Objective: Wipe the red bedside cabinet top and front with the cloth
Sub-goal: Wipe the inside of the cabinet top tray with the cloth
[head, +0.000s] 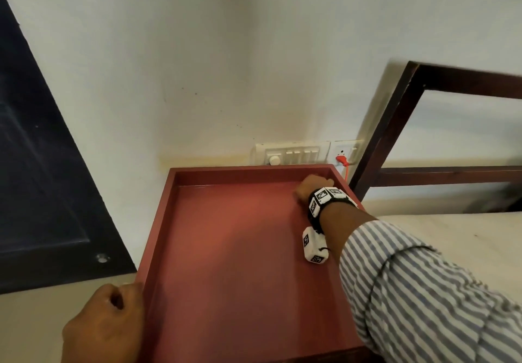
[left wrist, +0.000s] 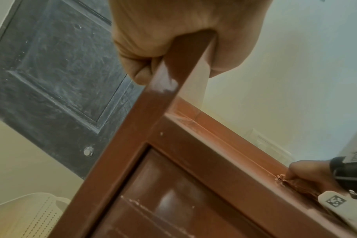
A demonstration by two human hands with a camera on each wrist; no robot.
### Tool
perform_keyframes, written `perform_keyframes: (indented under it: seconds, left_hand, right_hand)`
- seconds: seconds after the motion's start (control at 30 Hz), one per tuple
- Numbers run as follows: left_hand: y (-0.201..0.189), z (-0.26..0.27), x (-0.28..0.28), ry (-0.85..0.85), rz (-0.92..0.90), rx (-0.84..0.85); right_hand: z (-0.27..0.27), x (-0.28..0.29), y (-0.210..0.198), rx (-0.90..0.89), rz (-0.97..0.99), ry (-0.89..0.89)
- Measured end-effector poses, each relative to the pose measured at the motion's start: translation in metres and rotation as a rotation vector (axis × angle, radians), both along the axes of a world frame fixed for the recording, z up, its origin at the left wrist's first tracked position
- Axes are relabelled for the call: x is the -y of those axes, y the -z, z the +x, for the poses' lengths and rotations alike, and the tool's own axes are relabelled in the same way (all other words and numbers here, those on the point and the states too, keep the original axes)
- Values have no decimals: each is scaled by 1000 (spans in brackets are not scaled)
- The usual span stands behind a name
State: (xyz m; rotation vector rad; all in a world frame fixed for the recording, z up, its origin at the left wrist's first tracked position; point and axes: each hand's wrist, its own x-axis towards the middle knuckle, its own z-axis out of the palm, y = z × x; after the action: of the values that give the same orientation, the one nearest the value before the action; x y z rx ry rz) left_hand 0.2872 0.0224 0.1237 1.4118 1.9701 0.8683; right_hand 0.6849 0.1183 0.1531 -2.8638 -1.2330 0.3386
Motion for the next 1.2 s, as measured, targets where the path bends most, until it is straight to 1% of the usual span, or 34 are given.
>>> perform_keyframes:
  seconds: [0.07,0.17,0.27,0.37,0.43,0.5,0.53,0.6,0.67,0.73,0.77,0.8,0.9,0.97,1.07,1.13,1.2]
  left_hand:
    - [0,1,0,-9,5,7]
    - [-2,2,3,-17,24,12]
    - [-8,5,7,5,15,15]
    - [-14,4,15,20,44,5]
    - [-15,2,19,21,57,-17]
    - [-19,2,22,9,59,-30]
    - [-20,2,23,10,62,-36]
    - [-24,3,26,14,70,-45]
    - [-23,2,28,16,76,-45]
    - [-25,4,29,18,79,-43]
    - [-25,5,29,21,77,-40]
    - [-26,6,28,23,74,-38]
    - [-26,5,28,28,79,-28]
    - [-22,3,26,26,98,-24]
    - [-19,4,21,15,61,-19]
    - [-17,5,16,-2,20,-17]
    - [-16,5,10,-35,5,7]
  right_hand:
    - [-3,1,-4,-44,9,30]
    - [-19,4,-10,-75,27,-60]
    - [-65,0,-7,-77,36,-348]
    - [-142,12,-15,-78,65,-641]
    - [-182,23,-16,-86,55,-745]
    - [-198,34,-11,-128,-5,-789]
    - [-197,39,-2,-174,-5,-795]
    - [-185,61,7,-285,52,-775]
    - [-161,82,14,-380,100,-736]
    - [-130,92,12,-491,123,-611]
    - [-113,93,10,-494,130,-558]
    - [-99,90,5,-474,145,-493]
    - [-58,68,-2,-192,104,-339]
    - [-45,48,-10,-67,85,-213]
    - [-55,20,-22,-33,0,-127]
    - [-71,-7,-20,-87,-72,-135]
    - [-87,-37,-12,-74,-101,-197]
